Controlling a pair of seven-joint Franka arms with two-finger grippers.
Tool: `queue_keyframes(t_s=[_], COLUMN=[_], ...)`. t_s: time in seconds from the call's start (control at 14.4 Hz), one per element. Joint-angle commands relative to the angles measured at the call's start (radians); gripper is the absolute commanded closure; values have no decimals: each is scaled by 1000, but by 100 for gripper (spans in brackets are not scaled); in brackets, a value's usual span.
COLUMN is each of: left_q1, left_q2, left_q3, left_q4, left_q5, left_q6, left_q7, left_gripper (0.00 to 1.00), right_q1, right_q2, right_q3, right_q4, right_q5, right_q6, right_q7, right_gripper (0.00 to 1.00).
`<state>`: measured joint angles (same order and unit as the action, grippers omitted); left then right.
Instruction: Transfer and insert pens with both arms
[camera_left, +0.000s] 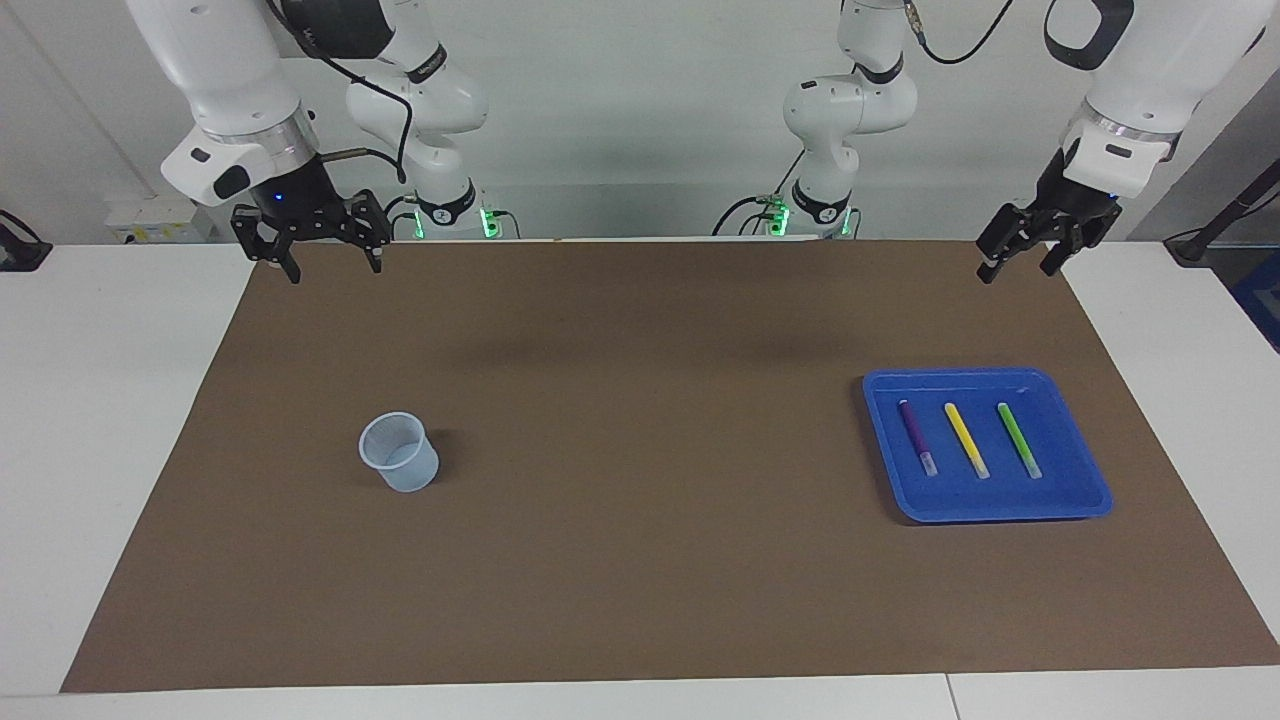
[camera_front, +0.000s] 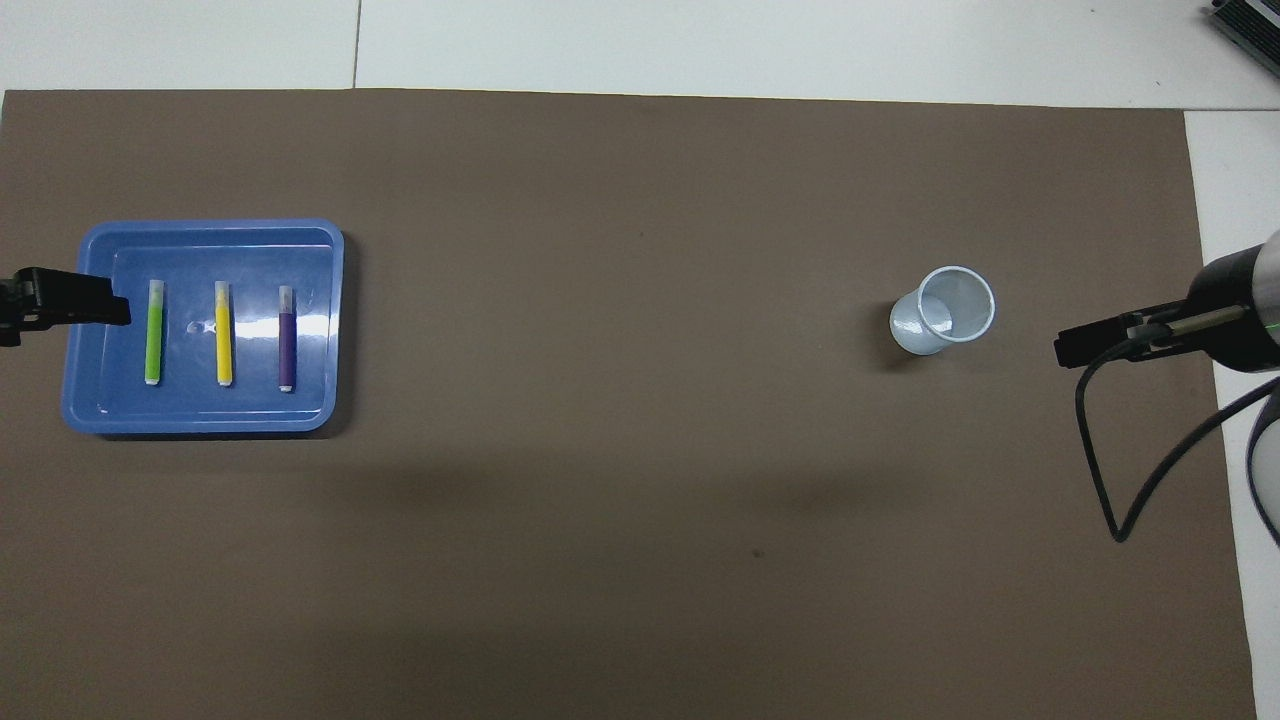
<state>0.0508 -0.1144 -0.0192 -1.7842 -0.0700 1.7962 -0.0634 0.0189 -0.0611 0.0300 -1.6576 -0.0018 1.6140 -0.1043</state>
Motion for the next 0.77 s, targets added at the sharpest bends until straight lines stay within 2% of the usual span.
queue_keyframes(t_s=[0.0, 0.42, 0.7], left_q1=[35, 41, 70], left_q2=[-77, -91, -64], left_q3=[-1, 1, -1], left_q4=[-135, -165, -159], left_q5=[12, 12, 12], left_q6=[89, 100, 112], left_q7=[83, 89, 100], left_gripper=[0, 0, 0], right_q1=[-7, -5, 1], right_q2=[-25, -28, -34], right_q3=[7, 13, 30], right_q4=[-4, -10, -10], right_q5=[23, 25, 25], right_q6=[-2, -3, -6], right_q7=[12, 5, 3], right_gripper=[0, 0, 0])
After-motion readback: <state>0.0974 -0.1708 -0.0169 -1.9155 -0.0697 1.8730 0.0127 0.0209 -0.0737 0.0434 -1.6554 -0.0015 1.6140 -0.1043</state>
